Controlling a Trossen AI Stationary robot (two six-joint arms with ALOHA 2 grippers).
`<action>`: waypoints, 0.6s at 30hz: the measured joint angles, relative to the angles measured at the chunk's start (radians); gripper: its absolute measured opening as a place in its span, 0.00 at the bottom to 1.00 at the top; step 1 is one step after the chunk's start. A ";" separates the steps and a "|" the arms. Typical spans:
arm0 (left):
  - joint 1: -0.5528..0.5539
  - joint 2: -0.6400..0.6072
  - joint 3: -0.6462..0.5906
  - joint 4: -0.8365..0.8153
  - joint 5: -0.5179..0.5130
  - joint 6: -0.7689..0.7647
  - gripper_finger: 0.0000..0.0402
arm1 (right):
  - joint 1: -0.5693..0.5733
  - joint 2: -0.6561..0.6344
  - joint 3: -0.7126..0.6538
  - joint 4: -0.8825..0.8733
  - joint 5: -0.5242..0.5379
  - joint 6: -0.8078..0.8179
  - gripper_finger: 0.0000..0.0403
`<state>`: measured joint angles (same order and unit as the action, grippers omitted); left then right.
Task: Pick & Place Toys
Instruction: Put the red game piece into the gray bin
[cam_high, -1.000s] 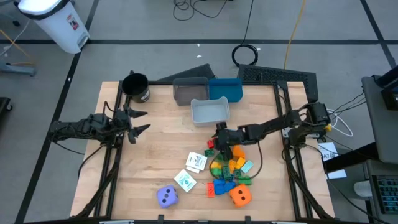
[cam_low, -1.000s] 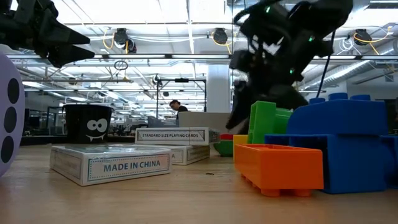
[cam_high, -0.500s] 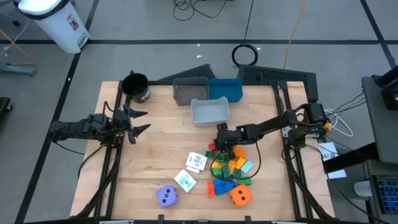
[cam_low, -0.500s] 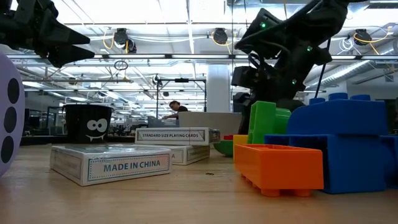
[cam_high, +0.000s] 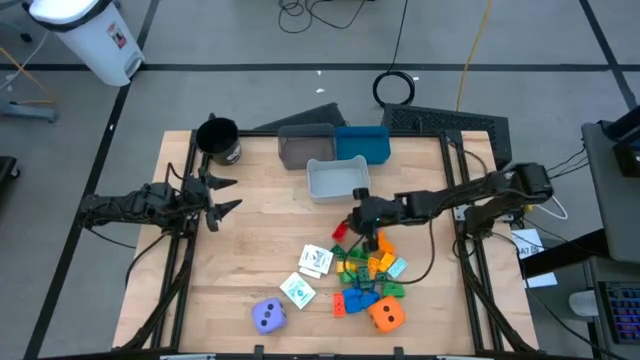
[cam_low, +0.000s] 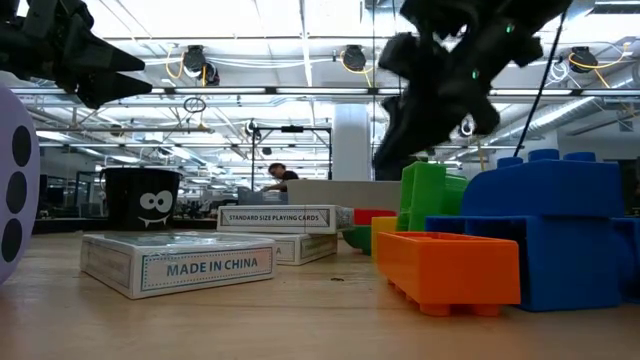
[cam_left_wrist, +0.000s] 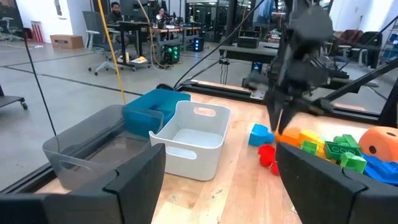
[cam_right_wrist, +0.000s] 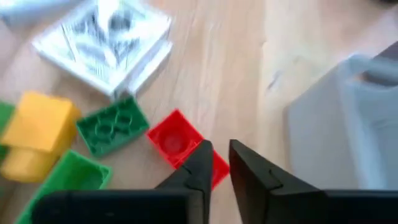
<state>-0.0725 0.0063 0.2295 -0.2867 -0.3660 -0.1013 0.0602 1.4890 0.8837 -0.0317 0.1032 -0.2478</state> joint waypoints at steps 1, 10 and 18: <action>0.000 0.000 0.000 0.000 0.000 0.000 0.77 | -0.002 -0.025 0.000 0.000 0.000 0.000 0.04; 0.000 0.000 0.000 0.000 0.000 0.000 0.77 | -0.008 -0.061 0.002 0.014 -0.038 -0.040 0.17; 0.000 0.000 0.000 0.000 0.000 0.000 0.77 | 0.019 0.150 0.002 0.034 -0.055 -0.127 0.47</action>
<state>-0.0725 0.0061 0.2295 -0.2865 -0.3660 -0.1013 0.0795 1.6385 0.8856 0.0026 0.0482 -0.3750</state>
